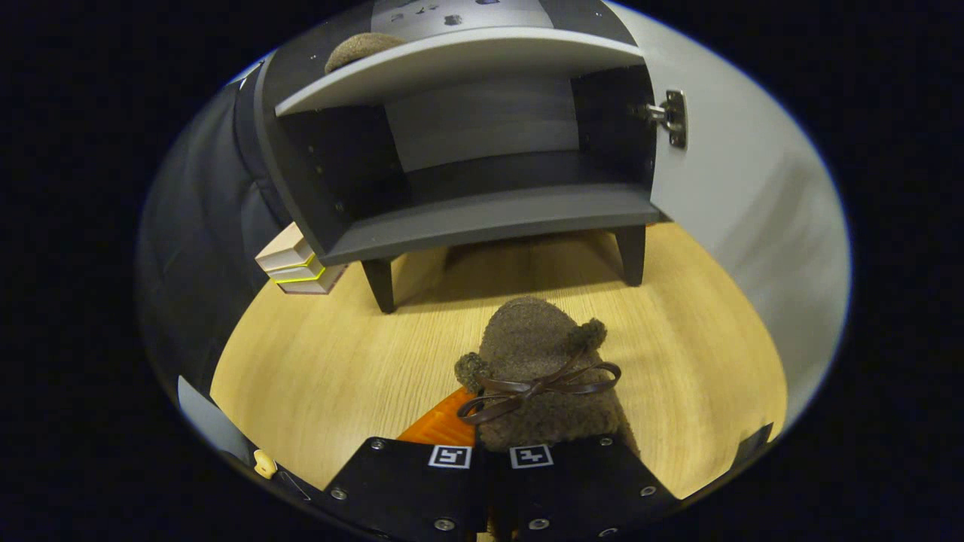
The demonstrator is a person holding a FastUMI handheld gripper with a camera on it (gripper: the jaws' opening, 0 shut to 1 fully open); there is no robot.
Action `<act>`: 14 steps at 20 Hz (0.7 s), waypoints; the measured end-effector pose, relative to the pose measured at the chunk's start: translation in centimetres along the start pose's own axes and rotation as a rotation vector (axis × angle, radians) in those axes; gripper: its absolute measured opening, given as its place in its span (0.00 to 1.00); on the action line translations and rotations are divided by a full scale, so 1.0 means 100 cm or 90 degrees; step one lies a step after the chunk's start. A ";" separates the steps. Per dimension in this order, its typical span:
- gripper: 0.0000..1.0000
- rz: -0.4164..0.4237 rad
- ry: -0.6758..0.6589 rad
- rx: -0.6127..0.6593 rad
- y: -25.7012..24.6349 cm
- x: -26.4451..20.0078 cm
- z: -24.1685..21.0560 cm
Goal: Open the shoe cabinet door, grab the shoes and put them into the shoe cabinet, then close the shoe cabinet door.
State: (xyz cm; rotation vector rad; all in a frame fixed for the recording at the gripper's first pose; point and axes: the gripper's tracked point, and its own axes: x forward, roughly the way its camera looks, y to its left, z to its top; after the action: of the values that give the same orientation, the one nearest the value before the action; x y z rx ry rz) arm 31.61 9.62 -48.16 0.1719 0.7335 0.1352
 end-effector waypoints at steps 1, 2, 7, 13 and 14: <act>0.05 0.004 -0.014 0.005 0.001 -0.014 0.014; 0.05 0.010 -0.026 0.001 -0.001 -0.027 0.026; 0.05 0.025 -0.105 0.012 -0.002 -0.091 0.095; 0.05 0.007 -0.152 0.019 -0.015 -0.143 0.176; 0.05 0.005 -0.161 0.021 -0.014 -0.146 0.188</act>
State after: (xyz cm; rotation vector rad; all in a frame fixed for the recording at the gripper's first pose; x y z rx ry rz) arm 33.60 3.58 -25.17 0.2192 0.4840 0.1072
